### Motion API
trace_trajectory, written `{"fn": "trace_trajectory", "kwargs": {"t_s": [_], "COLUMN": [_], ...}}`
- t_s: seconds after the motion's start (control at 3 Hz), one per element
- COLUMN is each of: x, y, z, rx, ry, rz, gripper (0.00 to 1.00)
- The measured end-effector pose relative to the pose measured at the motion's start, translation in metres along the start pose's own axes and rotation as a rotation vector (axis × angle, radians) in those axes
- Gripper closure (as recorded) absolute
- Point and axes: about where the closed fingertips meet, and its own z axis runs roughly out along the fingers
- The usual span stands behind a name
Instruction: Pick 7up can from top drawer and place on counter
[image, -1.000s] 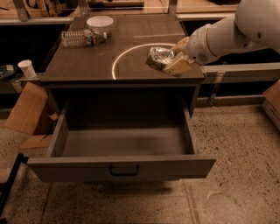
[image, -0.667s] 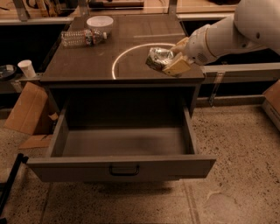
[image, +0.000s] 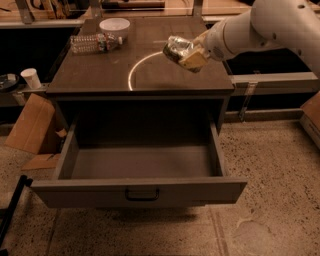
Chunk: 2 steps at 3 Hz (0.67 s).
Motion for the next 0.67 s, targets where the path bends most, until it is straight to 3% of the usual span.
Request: {"fn": "trace_trajectory", "kwargs": {"t_s": [0.33,0.67], "x": [-0.001,0.013], "y": [-0.028,-0.044], "z": [0.017,0.037], "rx": [0.055,0.071], "ry": [0.036,0.104], "rz": [0.079,0.167], "gripper": [1.0,1.0]}}
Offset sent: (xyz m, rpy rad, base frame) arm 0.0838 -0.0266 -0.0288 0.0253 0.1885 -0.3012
